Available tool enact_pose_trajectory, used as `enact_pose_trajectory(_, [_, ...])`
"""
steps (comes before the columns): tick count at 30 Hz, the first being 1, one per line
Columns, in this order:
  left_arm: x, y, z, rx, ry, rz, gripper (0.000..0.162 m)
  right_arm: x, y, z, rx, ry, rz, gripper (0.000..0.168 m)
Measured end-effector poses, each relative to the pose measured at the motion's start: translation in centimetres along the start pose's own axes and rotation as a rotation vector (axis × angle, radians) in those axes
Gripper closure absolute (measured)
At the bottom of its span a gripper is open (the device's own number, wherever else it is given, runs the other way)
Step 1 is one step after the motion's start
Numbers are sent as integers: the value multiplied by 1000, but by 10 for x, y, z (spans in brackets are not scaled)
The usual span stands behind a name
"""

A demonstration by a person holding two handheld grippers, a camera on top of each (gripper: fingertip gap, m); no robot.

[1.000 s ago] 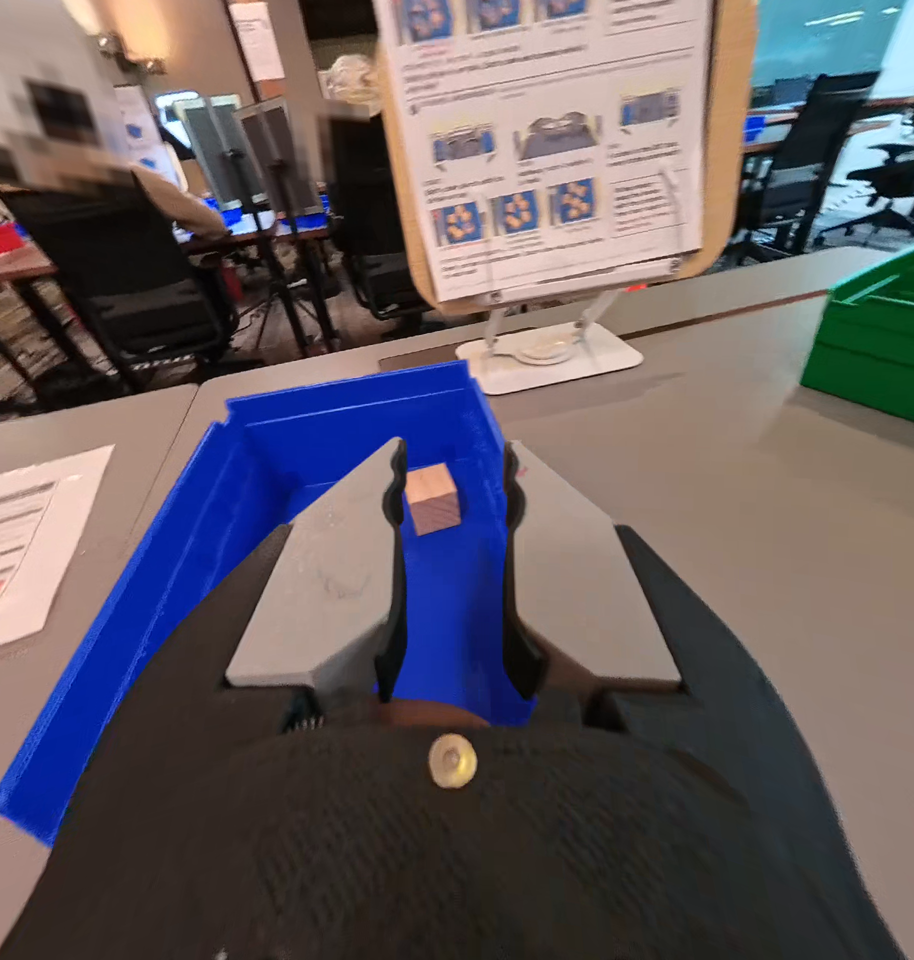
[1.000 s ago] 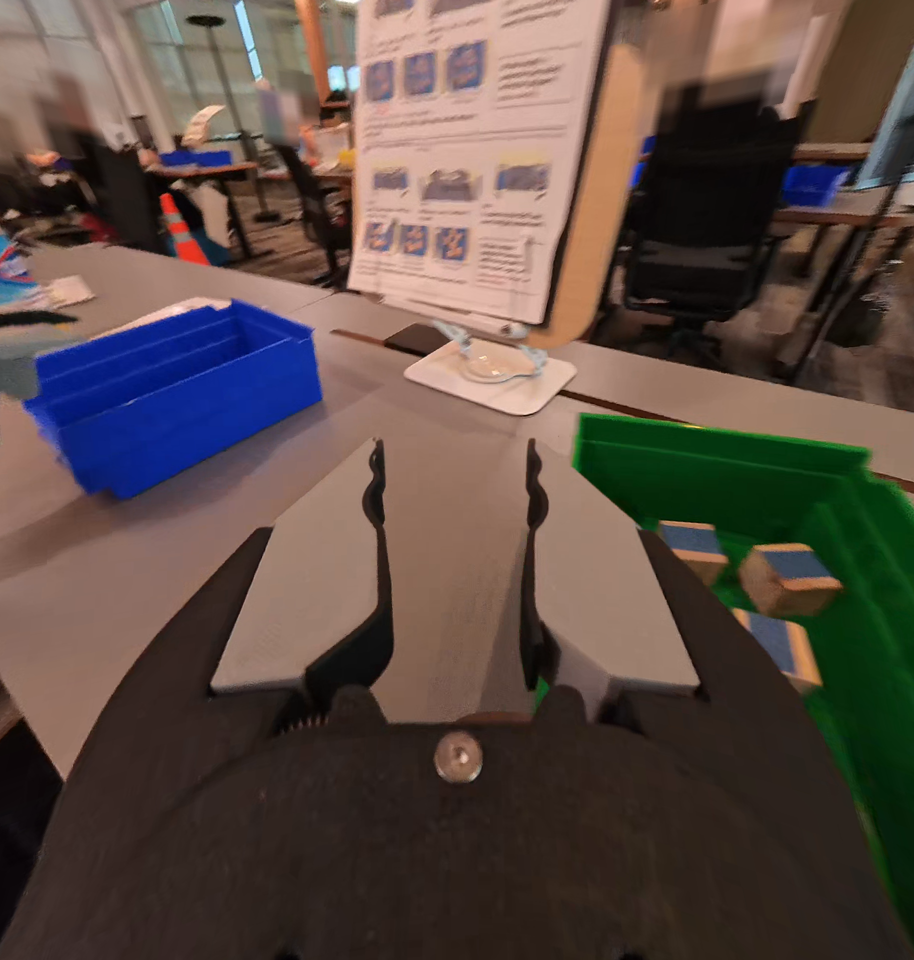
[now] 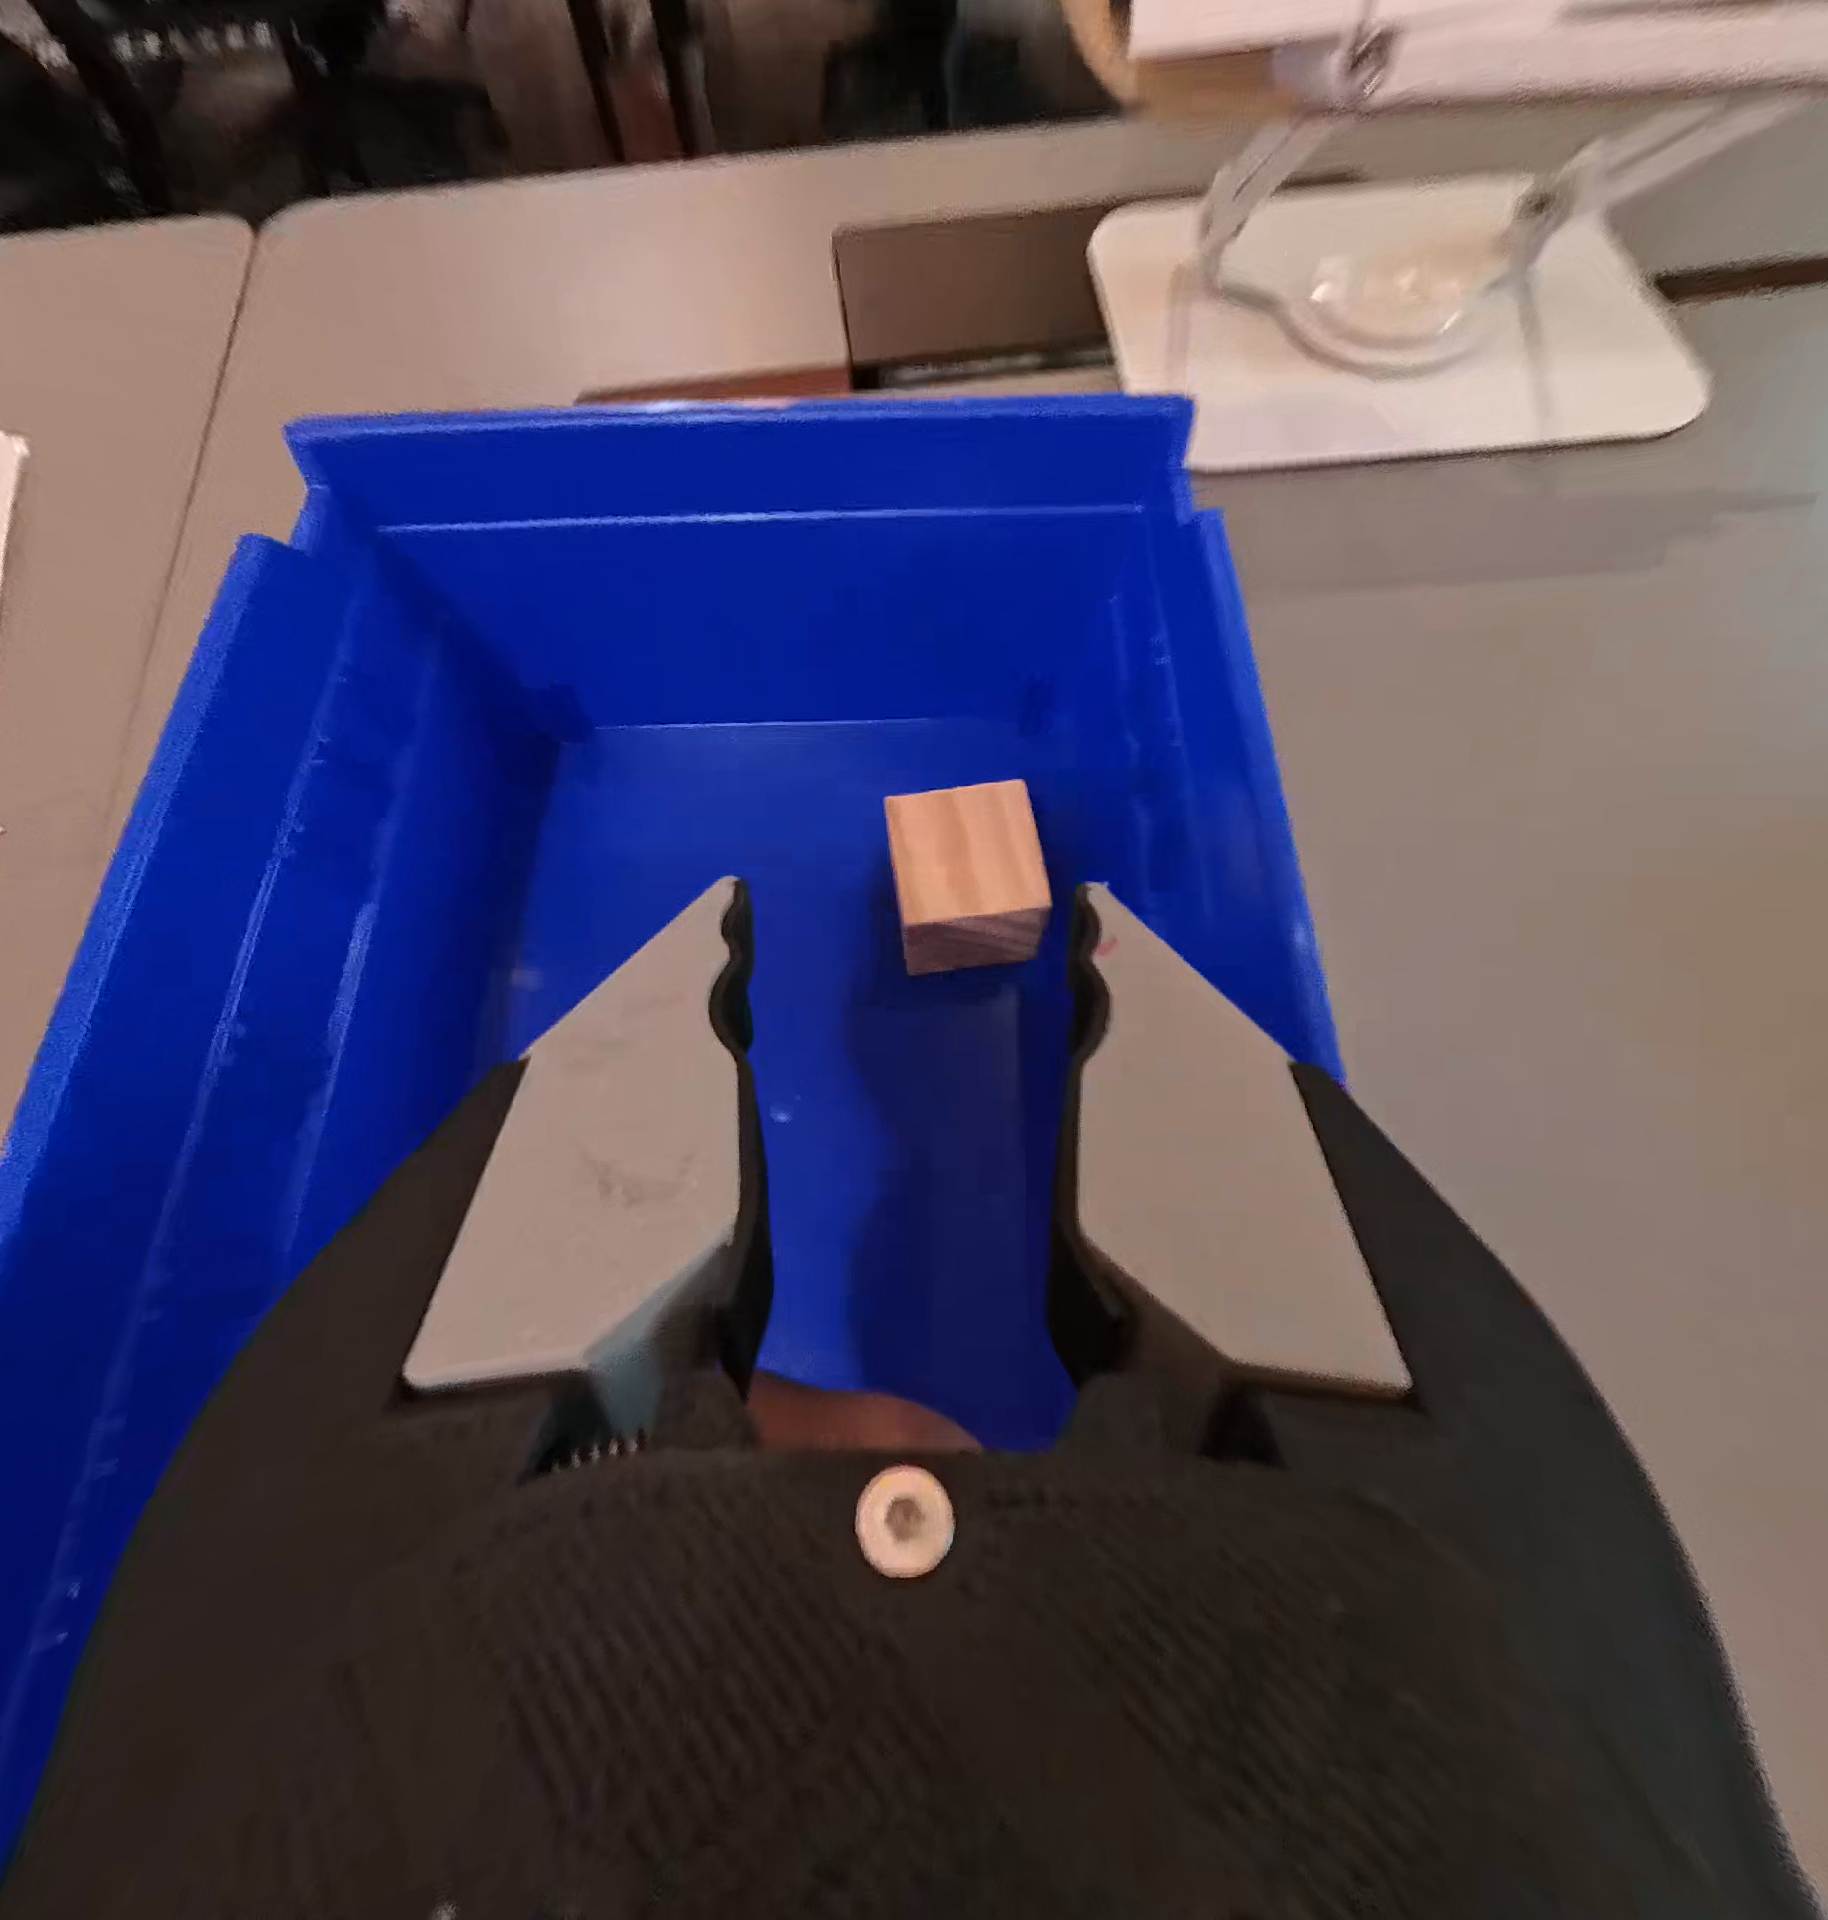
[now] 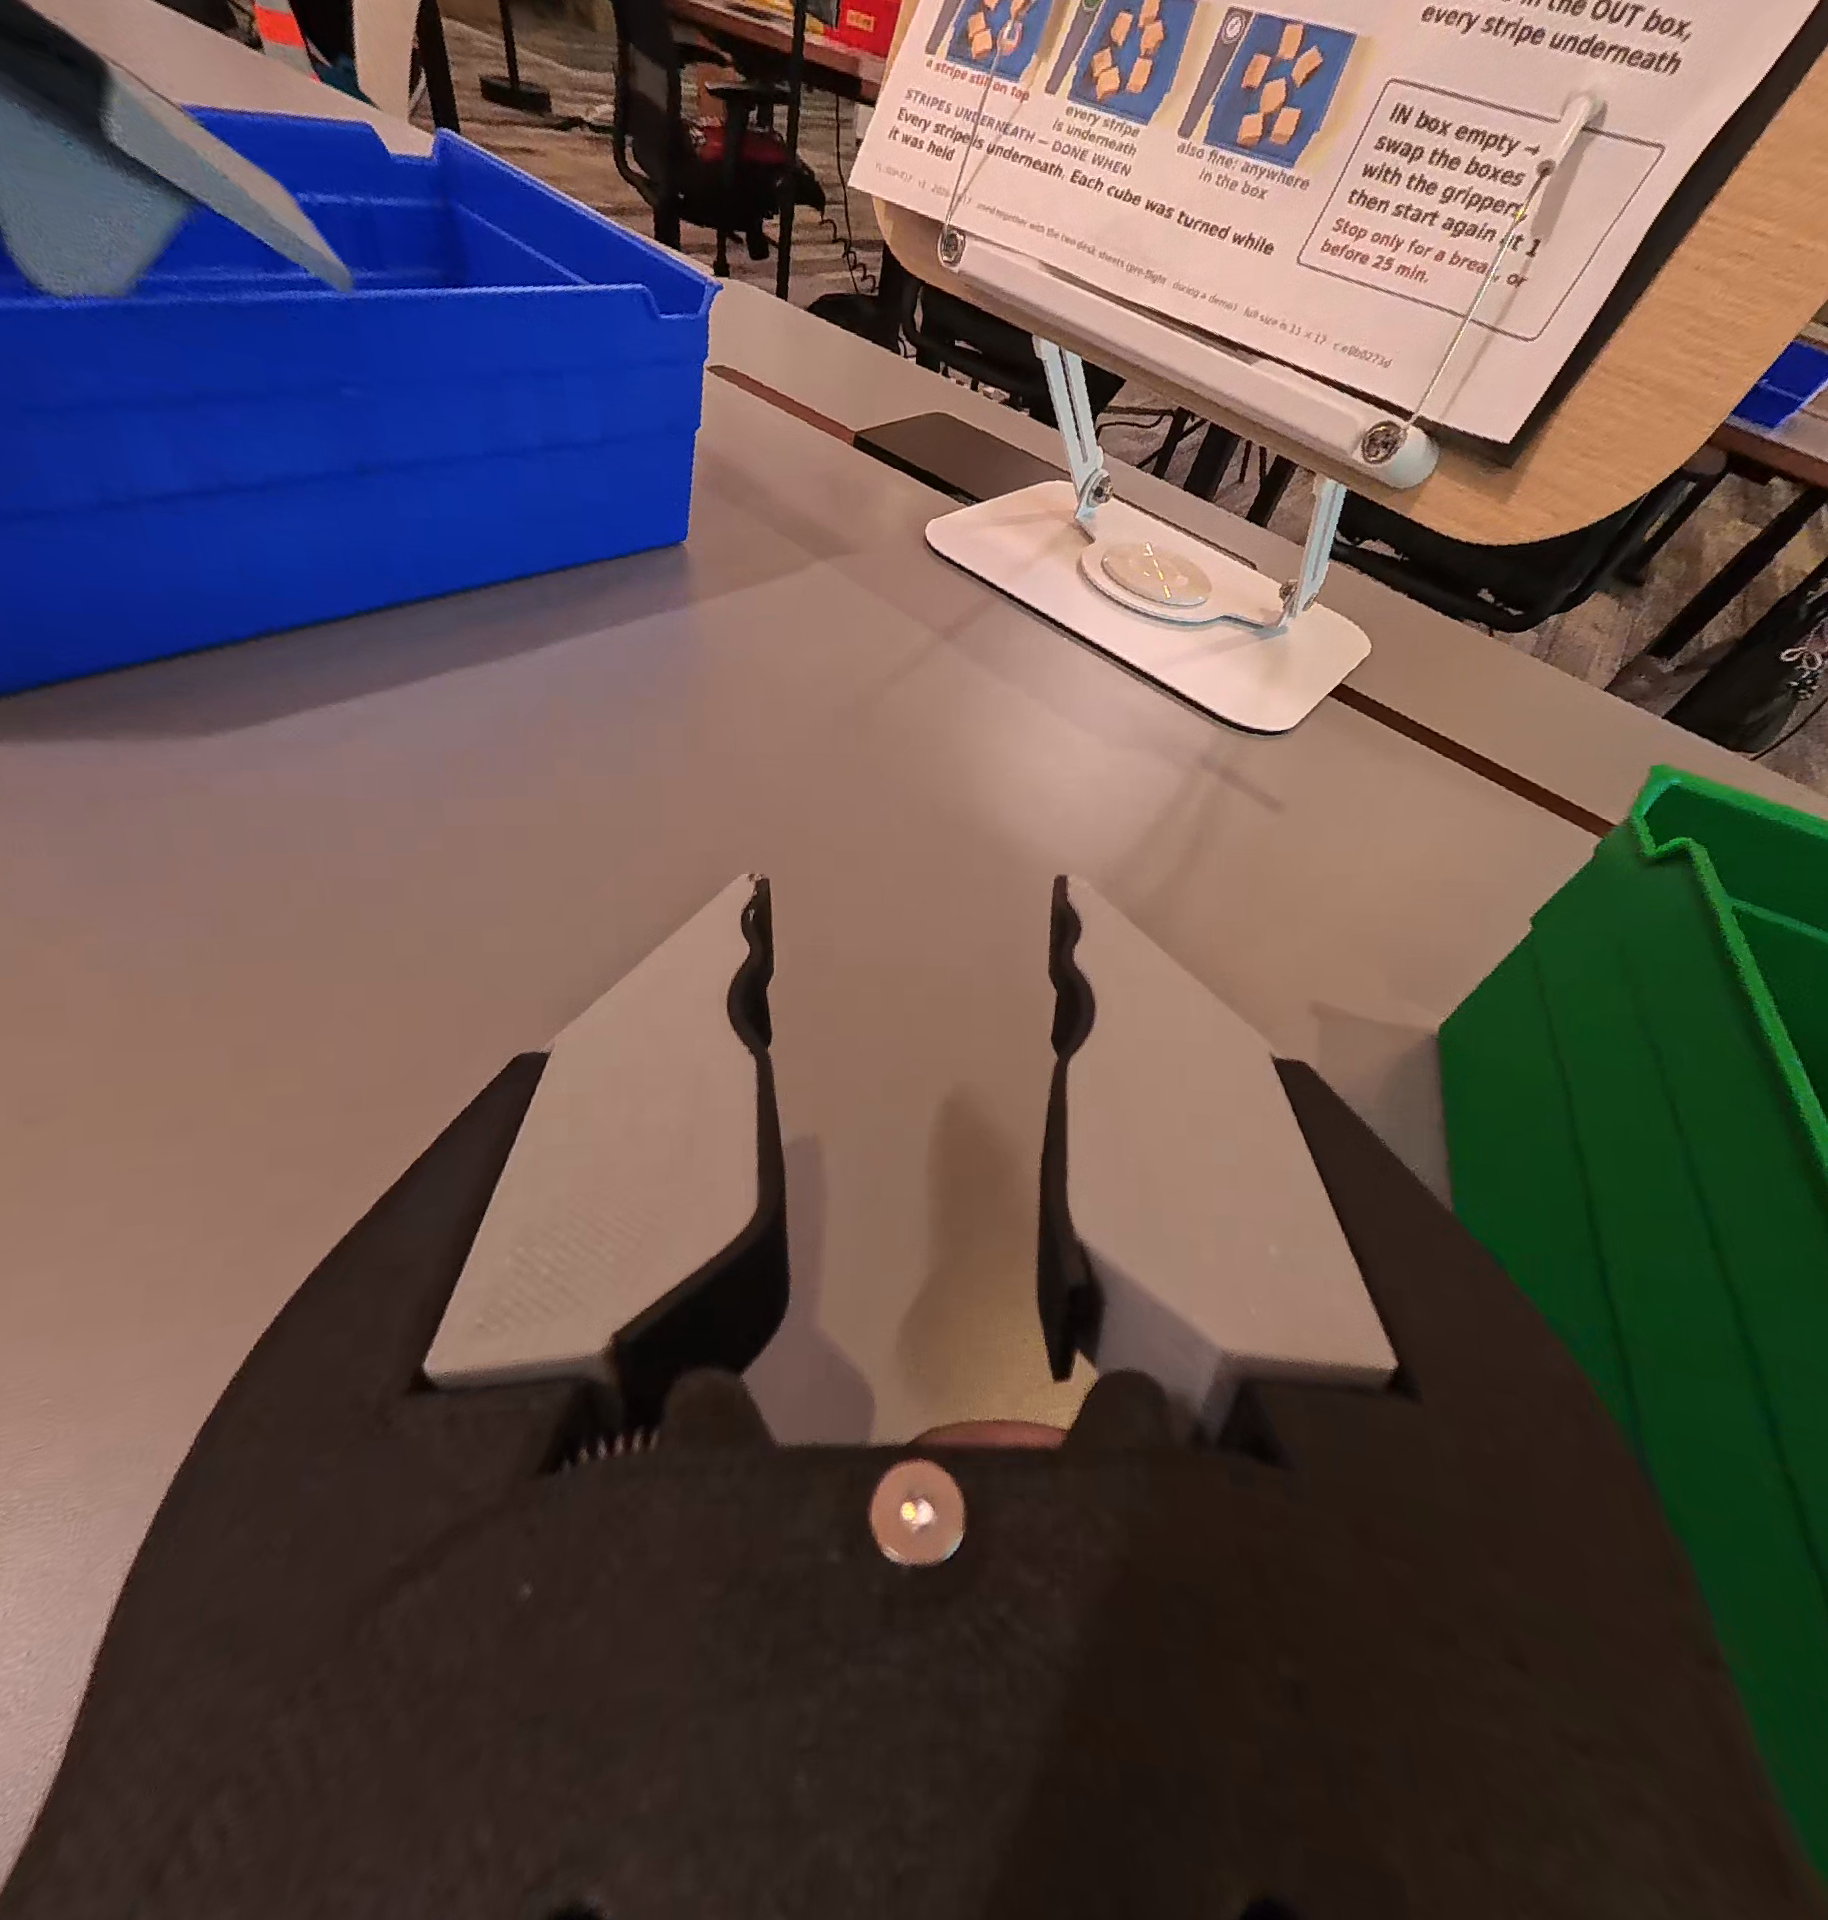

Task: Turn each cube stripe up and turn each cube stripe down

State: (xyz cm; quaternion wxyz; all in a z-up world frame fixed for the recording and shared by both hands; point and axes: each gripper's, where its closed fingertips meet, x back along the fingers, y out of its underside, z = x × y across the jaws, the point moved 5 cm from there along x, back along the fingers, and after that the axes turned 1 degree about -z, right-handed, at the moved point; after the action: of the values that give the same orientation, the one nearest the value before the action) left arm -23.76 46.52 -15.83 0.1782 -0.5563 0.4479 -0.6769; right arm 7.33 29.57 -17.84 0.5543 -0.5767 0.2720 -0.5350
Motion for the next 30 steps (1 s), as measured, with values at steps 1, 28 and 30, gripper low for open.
enact_pose_trajectory(1, [-10,-2,-2,-5,-17,-45,103,0,0,1,3,6,0,117])
enact_pose_trajectory(28, [-1,-32,6,-124,74,77,116,0,3,3,-24,-8,-11,118])
enact_pose_trajectory(30, [36,-39,26,-194,156,215,116,1,1,2,-48,-39,6,118])
